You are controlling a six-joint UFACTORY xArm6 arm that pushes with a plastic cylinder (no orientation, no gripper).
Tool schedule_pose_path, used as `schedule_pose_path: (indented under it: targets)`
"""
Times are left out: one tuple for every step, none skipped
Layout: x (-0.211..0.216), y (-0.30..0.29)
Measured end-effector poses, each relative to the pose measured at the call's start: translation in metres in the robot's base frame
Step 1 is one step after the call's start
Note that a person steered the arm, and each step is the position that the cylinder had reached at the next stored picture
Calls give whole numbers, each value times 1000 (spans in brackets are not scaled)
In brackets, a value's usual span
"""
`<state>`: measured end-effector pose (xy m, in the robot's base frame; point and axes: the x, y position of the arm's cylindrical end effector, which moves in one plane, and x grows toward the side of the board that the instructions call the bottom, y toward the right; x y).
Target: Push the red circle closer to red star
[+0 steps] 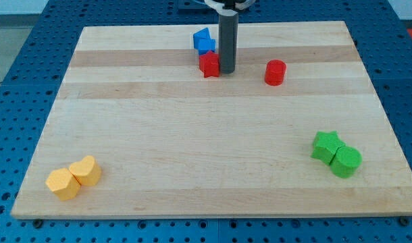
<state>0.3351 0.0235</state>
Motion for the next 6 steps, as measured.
schedule_pose_path:
  targets:
    - [-8, 21]
    - [-35, 71]
    - [-40, 143]
    - [-5, 195]
    - [32, 189]
    - [48, 128]
